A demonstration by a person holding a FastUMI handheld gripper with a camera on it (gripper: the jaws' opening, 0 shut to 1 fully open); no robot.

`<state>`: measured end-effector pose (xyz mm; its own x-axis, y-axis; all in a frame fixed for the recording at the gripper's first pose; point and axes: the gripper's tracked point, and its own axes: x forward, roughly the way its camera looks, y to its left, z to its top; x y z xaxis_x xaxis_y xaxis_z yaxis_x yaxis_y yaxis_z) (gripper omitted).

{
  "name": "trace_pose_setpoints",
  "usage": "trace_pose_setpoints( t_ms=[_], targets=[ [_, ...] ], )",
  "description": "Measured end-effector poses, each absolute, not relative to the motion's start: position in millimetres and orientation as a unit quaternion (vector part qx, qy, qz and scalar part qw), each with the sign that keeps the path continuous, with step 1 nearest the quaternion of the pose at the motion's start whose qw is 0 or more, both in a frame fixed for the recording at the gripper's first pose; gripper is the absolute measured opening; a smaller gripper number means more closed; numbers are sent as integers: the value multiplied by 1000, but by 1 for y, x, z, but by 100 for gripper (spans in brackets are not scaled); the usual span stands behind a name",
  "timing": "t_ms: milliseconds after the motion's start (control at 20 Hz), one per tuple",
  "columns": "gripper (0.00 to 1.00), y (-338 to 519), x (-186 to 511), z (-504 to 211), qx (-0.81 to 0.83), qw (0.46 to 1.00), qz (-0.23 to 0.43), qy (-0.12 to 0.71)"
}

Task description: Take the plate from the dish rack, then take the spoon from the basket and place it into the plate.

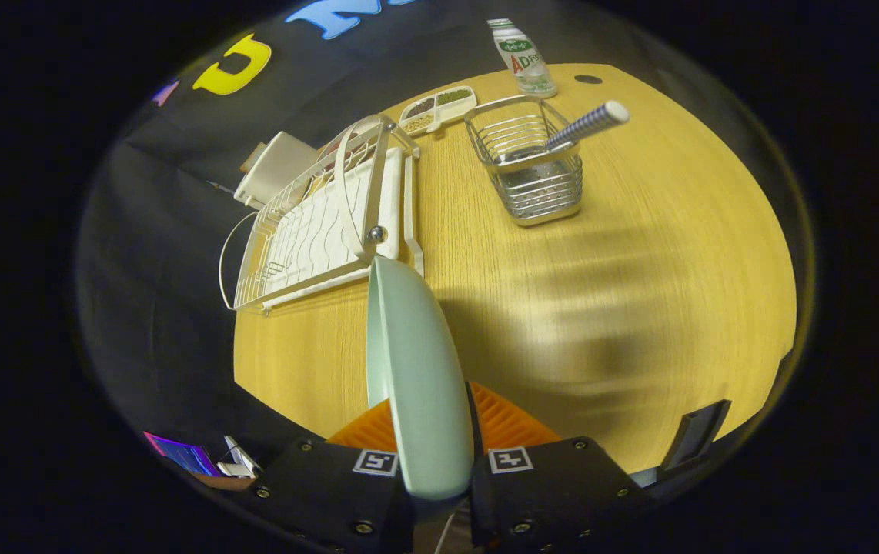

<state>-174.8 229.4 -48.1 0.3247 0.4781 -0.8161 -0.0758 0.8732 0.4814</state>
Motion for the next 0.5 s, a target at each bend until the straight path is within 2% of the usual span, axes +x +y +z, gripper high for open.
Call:
trace_pose_setpoints(
  t_ms=[300, 500],
  targets=[
    [28, 253, -176, -76, 248, 777, 215, 537],
    [34, 243, -164, -79, 283, 788, 199, 509]
  ],
)
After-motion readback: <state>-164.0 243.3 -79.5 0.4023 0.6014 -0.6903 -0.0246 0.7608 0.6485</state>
